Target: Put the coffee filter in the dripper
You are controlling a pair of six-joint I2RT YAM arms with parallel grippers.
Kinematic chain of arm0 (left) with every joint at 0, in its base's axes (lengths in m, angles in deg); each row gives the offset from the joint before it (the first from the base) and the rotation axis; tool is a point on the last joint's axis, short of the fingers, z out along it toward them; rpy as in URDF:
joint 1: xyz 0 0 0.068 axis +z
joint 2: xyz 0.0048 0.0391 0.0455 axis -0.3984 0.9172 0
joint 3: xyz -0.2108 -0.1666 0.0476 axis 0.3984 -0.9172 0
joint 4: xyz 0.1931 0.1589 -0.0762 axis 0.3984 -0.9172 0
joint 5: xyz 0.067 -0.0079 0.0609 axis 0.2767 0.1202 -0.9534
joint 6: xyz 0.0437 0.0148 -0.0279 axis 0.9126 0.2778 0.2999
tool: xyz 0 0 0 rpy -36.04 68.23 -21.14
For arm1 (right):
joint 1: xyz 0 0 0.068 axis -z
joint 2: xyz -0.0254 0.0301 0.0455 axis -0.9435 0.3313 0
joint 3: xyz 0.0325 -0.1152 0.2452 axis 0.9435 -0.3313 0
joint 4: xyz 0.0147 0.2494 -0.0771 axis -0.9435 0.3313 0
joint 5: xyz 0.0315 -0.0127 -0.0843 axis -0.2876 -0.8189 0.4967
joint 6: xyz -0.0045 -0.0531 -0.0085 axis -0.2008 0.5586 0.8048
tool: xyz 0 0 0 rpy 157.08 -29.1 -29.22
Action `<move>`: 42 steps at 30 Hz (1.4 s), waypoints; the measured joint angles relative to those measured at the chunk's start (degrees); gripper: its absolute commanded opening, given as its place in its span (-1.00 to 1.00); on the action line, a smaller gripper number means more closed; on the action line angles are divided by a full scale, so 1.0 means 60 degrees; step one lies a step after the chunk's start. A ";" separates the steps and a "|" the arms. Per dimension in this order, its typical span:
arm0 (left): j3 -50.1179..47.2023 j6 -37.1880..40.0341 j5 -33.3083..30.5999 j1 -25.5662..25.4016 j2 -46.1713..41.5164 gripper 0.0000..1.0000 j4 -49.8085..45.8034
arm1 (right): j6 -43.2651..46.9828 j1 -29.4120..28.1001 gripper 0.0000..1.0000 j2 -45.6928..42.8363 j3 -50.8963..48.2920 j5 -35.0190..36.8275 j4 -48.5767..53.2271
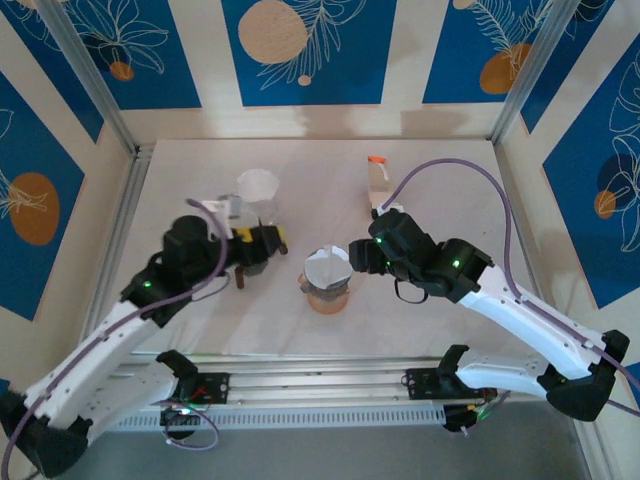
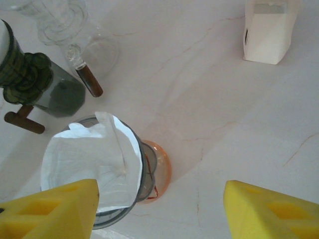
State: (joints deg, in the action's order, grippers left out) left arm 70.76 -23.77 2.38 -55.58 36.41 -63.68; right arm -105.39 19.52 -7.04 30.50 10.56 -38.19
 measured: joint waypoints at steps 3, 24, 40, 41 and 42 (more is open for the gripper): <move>0.0233 0.0182 -0.0273 0.1570 -0.0652 0.43 -0.0499 | -0.0025 0.0000 0.35 0.0000 -0.0266 -0.0011 -0.0073; -0.3566 -0.1971 0.1410 0.7027 0.2637 -1.00 0.2769 | -0.0069 0.0087 0.35 -0.1064 -0.1392 -0.0080 -0.0707; -0.4736 -0.3785 0.2605 0.5909 0.6426 -1.00 0.8349 | -0.0069 0.0291 0.35 -0.1129 -0.1410 -0.0157 -0.0736; -0.4794 -0.3898 0.2641 0.5829 0.6579 -1.00 0.8699 | -0.0069 0.0295 0.35 -0.1140 -0.1410 -0.0171 -0.0736; -0.4856 -0.3982 0.2667 0.5796 0.6699 -1.00 0.8950 | -0.0069 0.0295 0.35 -0.1155 -0.1410 -0.0175 -0.0732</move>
State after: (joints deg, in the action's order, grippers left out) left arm 41.63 -47.66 18.38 -20.80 76.61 -9.98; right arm -105.81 21.29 -13.97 22.04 9.51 -42.58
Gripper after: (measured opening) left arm 0.065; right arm 0.674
